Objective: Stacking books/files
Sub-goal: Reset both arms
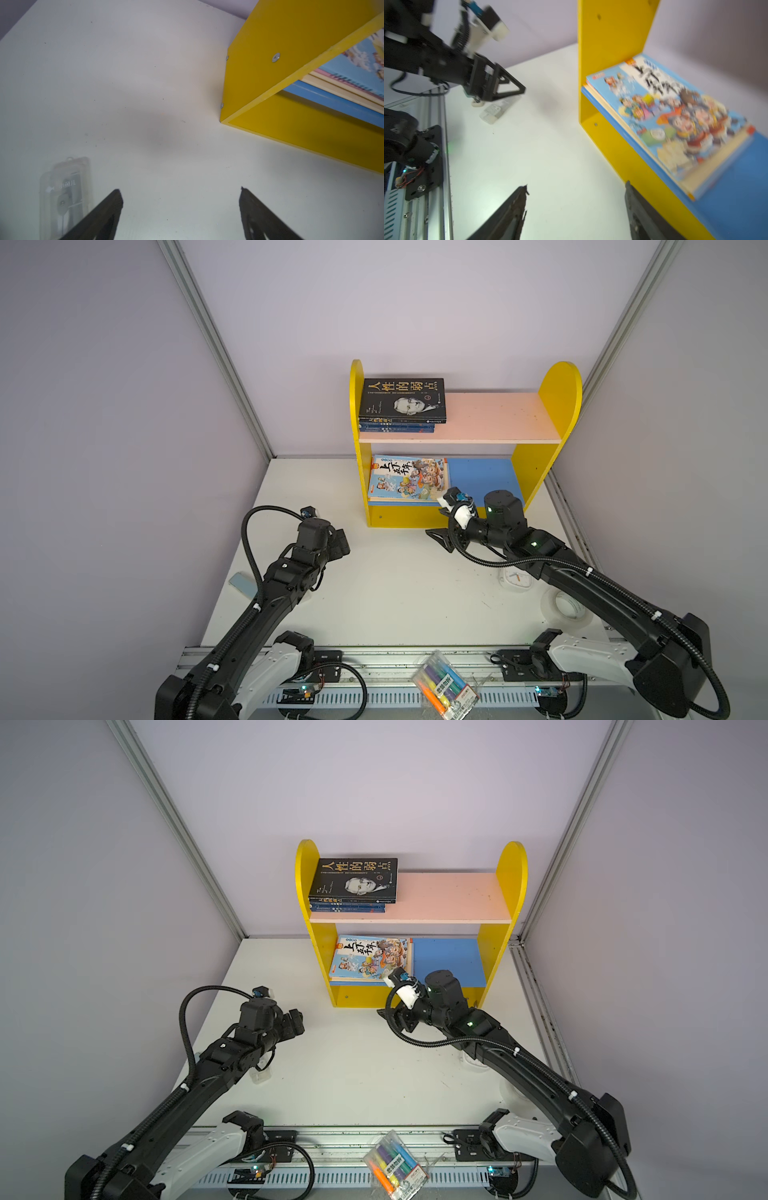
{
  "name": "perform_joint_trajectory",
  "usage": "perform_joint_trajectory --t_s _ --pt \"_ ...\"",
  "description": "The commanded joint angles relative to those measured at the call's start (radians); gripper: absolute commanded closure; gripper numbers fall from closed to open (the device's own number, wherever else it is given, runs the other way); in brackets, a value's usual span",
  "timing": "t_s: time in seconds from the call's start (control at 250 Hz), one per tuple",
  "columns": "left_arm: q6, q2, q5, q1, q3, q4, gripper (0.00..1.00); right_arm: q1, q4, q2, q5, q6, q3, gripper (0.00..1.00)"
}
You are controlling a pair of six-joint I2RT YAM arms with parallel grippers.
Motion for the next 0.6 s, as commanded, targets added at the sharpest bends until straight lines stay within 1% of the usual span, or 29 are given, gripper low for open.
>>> perform_joint_trajectory --t_s 0.0,0.108,0.18,0.232,0.264,0.367,0.447,0.503,0.595 --pt "0.066 0.028 0.0 0.032 -0.018 0.043 0.07 -0.115 -0.019 -0.066 0.035 0.155 -0.086 0.24" --pt "0.106 0.068 -0.009 0.064 -0.031 0.073 0.05 -0.251 -0.012 -0.168 0.079 0.162 -0.174 0.22" --pt "0.134 0.094 -0.021 0.084 -0.041 0.114 0.04 -0.332 0.003 -0.218 0.123 0.158 -0.22 0.18" --pt "0.151 0.109 -0.047 0.089 -0.063 0.173 0.03 -0.392 0.031 -0.234 0.163 0.166 -0.256 0.17" --pt "0.156 0.117 -0.04 0.106 -0.059 0.178 0.03 -0.429 0.049 -0.236 0.198 0.179 -0.275 0.16" --pt "0.174 0.118 -0.047 0.126 -0.081 0.288 0.03 -0.536 0.144 -0.215 0.247 0.229 -0.337 0.16" --pt "0.236 0.103 -0.05 0.127 -0.115 0.41 0.03 -0.572 0.277 -0.184 0.262 0.256 -0.397 0.16" --pt "0.295 0.103 -0.092 0.128 -0.143 0.494 0.03 -0.58 0.377 -0.153 0.269 0.273 -0.432 0.16" --pt "0.381 0.133 -0.148 0.149 -0.164 0.581 0.03 -0.584 0.511 -0.083 0.253 0.281 -0.455 0.16"
